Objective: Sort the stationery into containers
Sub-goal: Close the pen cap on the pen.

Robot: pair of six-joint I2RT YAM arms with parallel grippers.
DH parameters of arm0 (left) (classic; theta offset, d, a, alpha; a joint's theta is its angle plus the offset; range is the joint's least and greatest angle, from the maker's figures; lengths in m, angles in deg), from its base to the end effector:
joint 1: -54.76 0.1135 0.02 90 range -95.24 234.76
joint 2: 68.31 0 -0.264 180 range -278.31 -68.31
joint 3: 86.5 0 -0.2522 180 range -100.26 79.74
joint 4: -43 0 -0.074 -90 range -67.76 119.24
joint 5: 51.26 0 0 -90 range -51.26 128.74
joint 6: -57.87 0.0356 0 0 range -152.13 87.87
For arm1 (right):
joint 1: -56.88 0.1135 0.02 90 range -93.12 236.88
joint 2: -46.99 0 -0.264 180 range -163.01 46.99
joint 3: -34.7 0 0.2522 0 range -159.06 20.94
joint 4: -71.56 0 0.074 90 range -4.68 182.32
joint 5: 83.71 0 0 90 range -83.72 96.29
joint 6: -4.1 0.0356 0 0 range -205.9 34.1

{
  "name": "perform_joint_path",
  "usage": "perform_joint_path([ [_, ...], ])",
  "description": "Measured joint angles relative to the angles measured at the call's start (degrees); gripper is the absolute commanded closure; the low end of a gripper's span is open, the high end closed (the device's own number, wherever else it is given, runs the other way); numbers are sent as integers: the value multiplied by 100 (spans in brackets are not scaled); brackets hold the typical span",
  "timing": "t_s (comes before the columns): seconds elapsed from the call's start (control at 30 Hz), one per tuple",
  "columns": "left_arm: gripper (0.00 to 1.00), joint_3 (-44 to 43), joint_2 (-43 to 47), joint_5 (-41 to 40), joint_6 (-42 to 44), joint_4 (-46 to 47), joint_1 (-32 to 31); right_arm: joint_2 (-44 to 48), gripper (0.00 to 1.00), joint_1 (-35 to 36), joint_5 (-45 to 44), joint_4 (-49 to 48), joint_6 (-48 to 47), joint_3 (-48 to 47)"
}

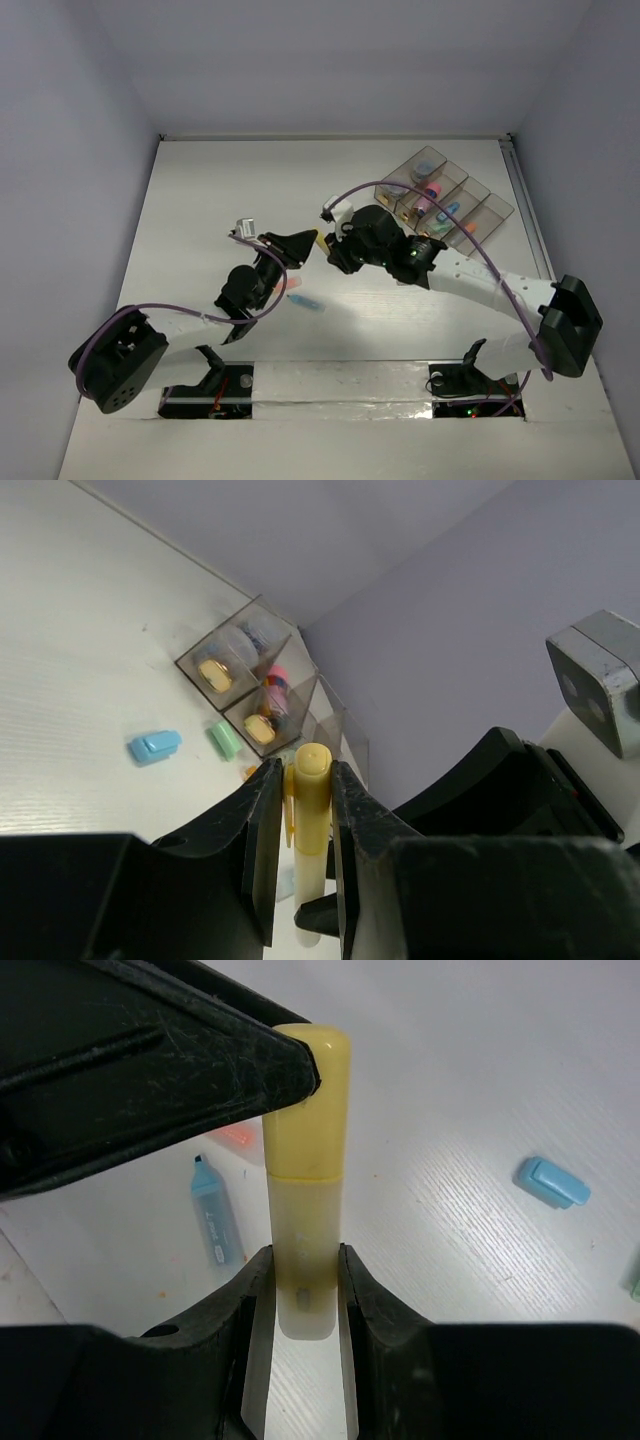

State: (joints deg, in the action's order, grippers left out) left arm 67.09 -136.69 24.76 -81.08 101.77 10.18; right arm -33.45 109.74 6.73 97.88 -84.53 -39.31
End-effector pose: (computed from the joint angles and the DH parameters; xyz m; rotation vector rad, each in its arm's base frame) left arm 0.1586 -0.1442 0.2216 -0.2788 1.3630 -1.2313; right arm 0.1923 0.2544 0.2863 -0.9577 1.9753 0.5536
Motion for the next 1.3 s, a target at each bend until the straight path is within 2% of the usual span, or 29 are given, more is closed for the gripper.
perform_joint_path([
  [0.33, 100, -70, -15, 103, -66, -90, -138, -9, 100, -221, 542, 592, -358, -256],
  [0.73, 100, -81, -184, -354, -155, 282, -407, -332, 100, -229, 525, 1722, -581, -1174],
  [1.1, 100, -251, -136, -380, -214, 243, -428, -361, 100, -234, 407, 2319, -960, -1733],
  [1.3, 100, -439, -146, -581, -129, 42, -660, -382, 100, -299, 409, 2553, -1040, -1858],
])
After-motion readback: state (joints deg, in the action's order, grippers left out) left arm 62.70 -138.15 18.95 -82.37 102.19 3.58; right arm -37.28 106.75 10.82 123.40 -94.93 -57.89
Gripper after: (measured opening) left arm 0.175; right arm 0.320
